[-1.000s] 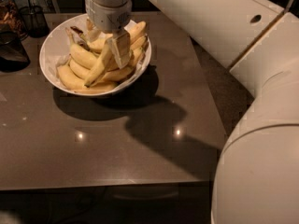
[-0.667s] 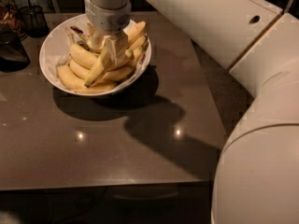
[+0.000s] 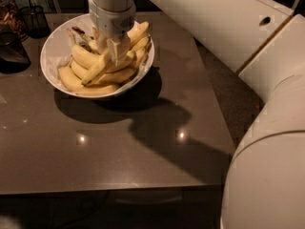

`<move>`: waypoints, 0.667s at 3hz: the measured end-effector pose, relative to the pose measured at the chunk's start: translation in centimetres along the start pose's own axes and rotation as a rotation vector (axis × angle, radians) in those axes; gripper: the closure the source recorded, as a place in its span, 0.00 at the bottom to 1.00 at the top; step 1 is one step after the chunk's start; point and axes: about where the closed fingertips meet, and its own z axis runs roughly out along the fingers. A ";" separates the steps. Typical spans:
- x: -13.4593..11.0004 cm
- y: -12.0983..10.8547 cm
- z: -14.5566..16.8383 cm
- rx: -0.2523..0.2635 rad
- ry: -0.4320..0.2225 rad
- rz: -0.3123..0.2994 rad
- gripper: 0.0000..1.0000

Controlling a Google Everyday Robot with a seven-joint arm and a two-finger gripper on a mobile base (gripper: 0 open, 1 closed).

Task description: Pick banana from white bowl

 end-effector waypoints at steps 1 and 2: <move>0.0 0.0 0.0 0.000 0.000 0.001 1.00; -0.3 0.2 -1.8 0.027 0.001 0.062 1.00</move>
Offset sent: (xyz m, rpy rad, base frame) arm -0.0242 -0.0114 0.0444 0.0805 -0.0063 -0.1558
